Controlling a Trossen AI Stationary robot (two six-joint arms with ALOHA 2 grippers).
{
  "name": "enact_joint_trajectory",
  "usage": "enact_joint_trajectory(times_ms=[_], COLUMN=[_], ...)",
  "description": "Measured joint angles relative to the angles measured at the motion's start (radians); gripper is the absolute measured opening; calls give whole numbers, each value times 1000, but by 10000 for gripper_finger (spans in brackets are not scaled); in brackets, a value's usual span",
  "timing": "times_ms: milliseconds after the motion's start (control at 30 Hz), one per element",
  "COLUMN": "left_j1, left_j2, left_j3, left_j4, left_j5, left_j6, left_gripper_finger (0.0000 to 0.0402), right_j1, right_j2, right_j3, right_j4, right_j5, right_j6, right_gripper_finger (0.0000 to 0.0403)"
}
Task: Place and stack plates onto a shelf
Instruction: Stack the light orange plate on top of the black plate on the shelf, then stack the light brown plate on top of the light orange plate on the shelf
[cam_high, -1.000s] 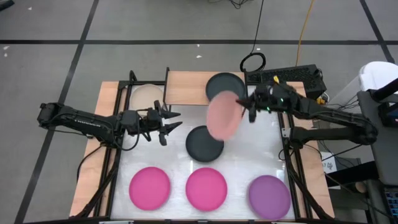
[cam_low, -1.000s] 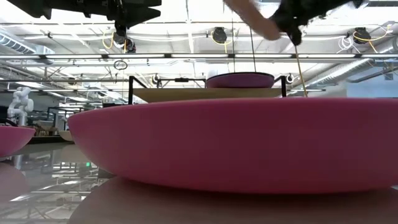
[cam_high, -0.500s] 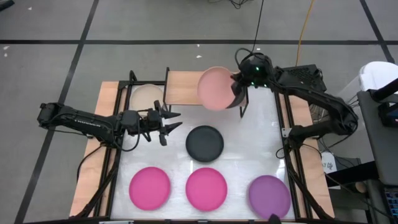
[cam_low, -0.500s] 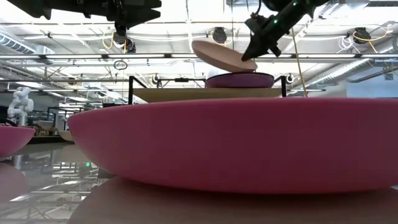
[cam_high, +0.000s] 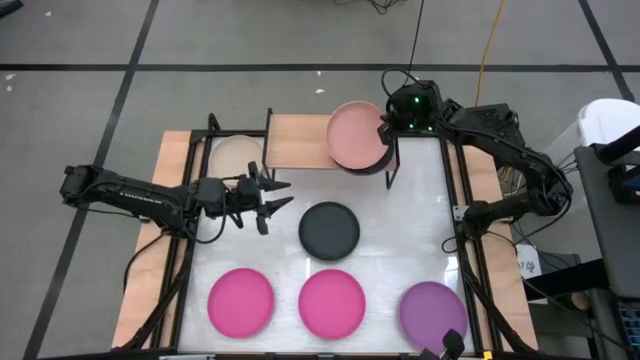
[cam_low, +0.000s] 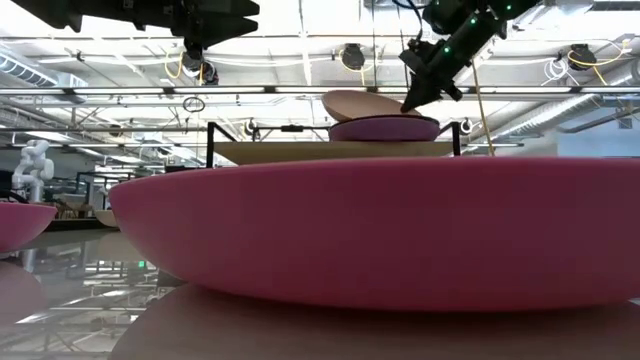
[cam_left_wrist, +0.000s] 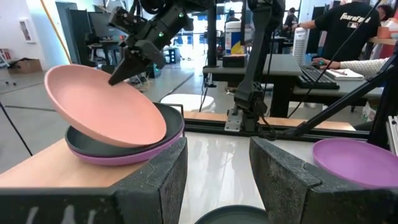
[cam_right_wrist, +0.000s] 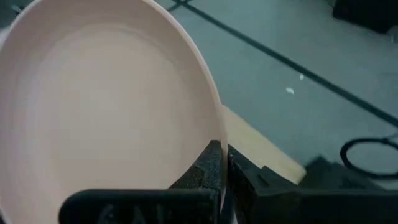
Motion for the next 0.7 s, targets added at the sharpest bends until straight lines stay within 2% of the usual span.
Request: enact_joint_trajectory(times_ms=[200,500,600,700], left_j1=[0,0,0,-1], left_j2=[0,0,0,0], left_j3=[0,0,0,0], left_j4=[0,0,-25,-106], left_j5=[0,0,-9,-113], left_j6=[0,-5,-9,-42], left_gripper_finger=[179,179,179,179], right_j1=[-5,10,26,65], right_j2=[0,-34,-94,-183], right_j3=[0,-1,-1,-1], right_j4=[-53,-19,5,27], right_j5=[1,-4,-69,-148], right_j6=[-61,-105,-129,-116], right_gripper_finger=[25,118,138,144])
